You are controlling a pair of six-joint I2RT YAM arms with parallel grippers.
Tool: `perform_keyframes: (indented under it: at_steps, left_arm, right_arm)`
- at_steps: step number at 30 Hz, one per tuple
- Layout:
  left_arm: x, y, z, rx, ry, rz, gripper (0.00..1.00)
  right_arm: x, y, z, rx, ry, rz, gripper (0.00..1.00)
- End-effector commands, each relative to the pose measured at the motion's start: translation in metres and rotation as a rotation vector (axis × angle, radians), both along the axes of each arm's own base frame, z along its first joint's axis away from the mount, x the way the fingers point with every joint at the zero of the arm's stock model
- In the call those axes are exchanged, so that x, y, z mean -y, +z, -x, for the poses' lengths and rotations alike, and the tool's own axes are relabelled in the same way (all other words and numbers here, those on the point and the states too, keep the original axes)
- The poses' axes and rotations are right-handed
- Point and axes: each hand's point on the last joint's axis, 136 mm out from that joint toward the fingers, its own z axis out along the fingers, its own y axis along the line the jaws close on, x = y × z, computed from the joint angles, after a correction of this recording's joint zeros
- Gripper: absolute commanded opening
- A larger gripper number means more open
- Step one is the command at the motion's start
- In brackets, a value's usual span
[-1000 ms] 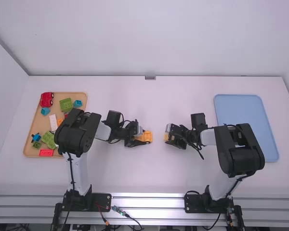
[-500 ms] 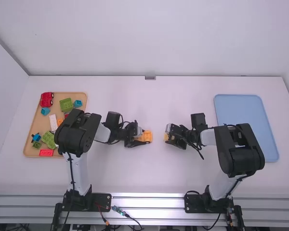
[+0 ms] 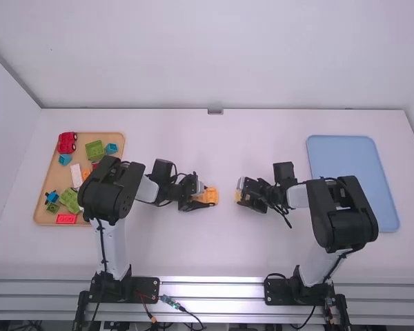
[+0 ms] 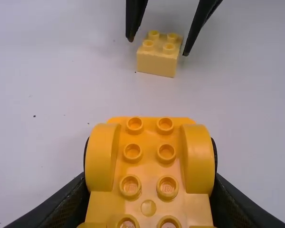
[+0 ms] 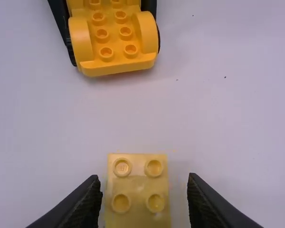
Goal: Assemble lego blocks to make yellow taxi
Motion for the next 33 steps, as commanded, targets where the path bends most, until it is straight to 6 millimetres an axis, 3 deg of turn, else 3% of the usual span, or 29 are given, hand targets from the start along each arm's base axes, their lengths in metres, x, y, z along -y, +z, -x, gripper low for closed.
perform_keyframes:
  at_steps: [1,15,21,23,33]
  left_arm:
    - [-0.01,-0.02,0.003,-0.023,0.042,-0.071,0.48]
    - [-0.012,-0.021,0.009,0.032,0.05,-0.06,0.47]
    - [-0.011,-0.021,0.005,-0.019,0.047,-0.07,0.41]
    - [-0.011,-0.021,0.003,-0.042,0.047,-0.077,0.36]
    - [-0.008,-0.023,0.005,-0.035,0.035,-0.086,0.34]
  right_arm:
    - [-0.003,-0.008,0.001,-0.025,0.015,-0.023,0.47]
    - [0.002,-0.001,0.003,-0.024,0.01,-0.103,0.37]
    - [-0.004,-0.001,0.005,-0.02,0.03,-0.094,0.28]
    - [-0.005,-0.001,0.005,-0.019,0.034,-0.093,0.27]
    - [-0.007,0.002,0.001,-0.016,0.031,-0.102,0.27]
